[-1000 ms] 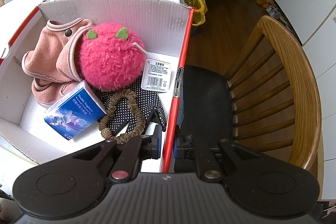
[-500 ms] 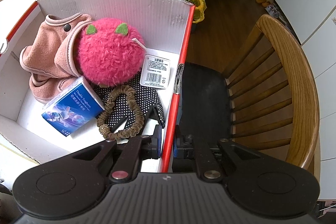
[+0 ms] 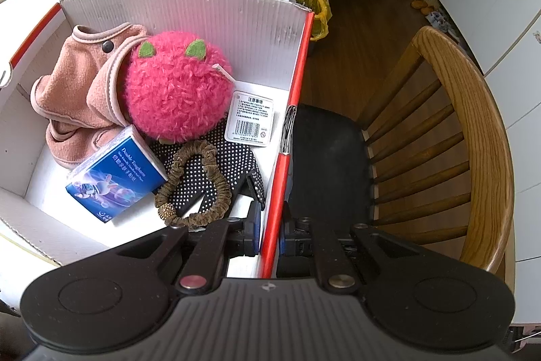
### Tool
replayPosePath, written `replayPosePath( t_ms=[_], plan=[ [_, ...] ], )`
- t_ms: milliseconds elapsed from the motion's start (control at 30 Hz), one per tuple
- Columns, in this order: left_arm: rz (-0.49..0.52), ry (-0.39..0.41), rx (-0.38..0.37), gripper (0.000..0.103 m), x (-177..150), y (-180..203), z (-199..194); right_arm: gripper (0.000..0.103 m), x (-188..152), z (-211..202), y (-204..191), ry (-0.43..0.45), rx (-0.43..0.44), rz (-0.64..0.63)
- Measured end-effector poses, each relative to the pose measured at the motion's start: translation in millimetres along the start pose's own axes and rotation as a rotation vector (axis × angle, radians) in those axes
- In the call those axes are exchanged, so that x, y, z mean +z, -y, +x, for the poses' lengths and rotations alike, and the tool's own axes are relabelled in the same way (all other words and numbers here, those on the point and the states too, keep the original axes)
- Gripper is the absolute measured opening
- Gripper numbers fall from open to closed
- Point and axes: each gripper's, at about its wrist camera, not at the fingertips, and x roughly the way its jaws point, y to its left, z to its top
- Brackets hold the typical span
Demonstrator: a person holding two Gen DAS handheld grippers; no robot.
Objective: Organize objects
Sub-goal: 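Grasp the white tooth-shaped plush with the left gripper, then carry the tooth plush into the box beside the bracelet and release it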
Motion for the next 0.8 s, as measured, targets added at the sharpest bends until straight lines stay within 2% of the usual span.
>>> replayPosePath(
  t_ms=[133,533,800],
  plan=[
    [-0.054,0.027,0.016,0.048,2,-3,-20,0.010,-3,-1,2,0.006,0.005,0.006],
    [-0.122,0.129,0.065,0.048,24,14,-81,0.010,-5,-3,7,0.018,0.016,0.021],
    [-0.068,0.193,0.014,0.049,51,52,-107,0.010,-6,-6,10,0.030,0.025,0.025]
  ],
)
